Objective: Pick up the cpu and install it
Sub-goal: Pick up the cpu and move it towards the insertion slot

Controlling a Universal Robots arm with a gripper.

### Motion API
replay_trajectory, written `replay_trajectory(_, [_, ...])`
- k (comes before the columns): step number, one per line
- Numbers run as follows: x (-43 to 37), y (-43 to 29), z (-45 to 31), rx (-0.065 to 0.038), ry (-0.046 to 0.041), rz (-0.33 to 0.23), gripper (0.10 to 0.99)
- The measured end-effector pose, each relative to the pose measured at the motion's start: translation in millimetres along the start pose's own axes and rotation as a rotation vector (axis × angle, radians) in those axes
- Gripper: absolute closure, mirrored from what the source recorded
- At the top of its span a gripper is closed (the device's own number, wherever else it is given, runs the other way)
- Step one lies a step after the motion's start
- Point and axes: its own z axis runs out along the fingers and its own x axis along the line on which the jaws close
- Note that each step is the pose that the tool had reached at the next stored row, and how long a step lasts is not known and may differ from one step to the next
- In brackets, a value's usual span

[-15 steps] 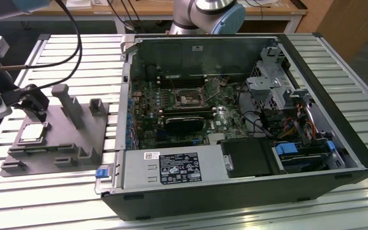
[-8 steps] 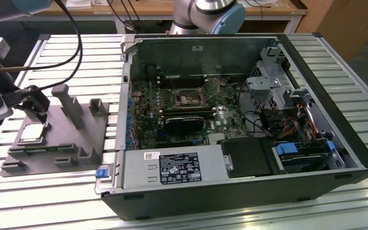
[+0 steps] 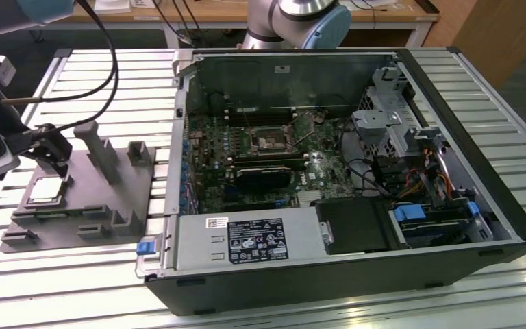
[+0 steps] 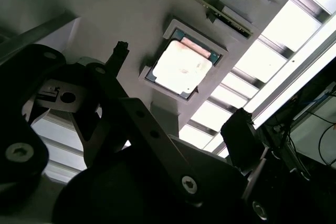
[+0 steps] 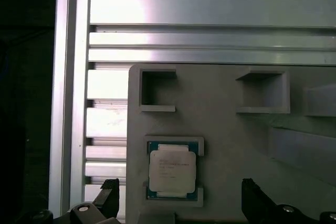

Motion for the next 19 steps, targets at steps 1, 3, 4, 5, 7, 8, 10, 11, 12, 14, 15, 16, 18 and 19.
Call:
replay_trajectory(1, [0.0, 0.0, 0.3, 0.000, 0.0001, 0.000, 0.098])
replay_trajectory(3, [0.0, -0.1, 0.9, 0.000, 0.0000, 0.000, 0.098])
replay_trajectory(4, [0.0, -0.2, 1.2, 0.000, 0.0000, 0.000, 0.098])
replay_trajectory(5, [0.0, -0.2, 1.5, 0.000, 0.0001, 0.000, 0.098])
replay_trajectory(7, [0.0, -0.3, 2.2, 0.000, 0.0000, 0.000, 0.098])
replay_trajectory(8, [0.0, -0.3, 2.5, 0.000, 0.0001, 0.000, 0.098])
replay_trajectory(10, [-0.1, -0.3, 3.0, 0.000, 0.0001, 0.000, 0.098])
replay_trajectory(11, [-0.1, -0.4, 3.3, 0.000, 0.0001, 0.000, 0.098])
replay_trajectory(12, [-0.1, -0.4, 3.6, 0.000, 0.0001, 0.000, 0.098])
replay_trajectory(14, [-0.1, -0.4, 4.1, 0.000, 0.0001, 0.000, 0.098])
replay_trajectory(15, [-0.1, -0.5, 4.4, 0.000, 0.0001, 0.000, 0.098])
replay_trajectory(16, [-0.1, -0.5, 4.7, 0.000, 0.0001, 0.000, 0.098])
replay_trajectory(18, [-0.1, -0.5, 5.4, 0.000, 0.0001, 0.000, 0.098])
replay_trajectory(19, [-0.1, -0.6, 5.7, 0.000, 0.0002, 0.000, 0.098])
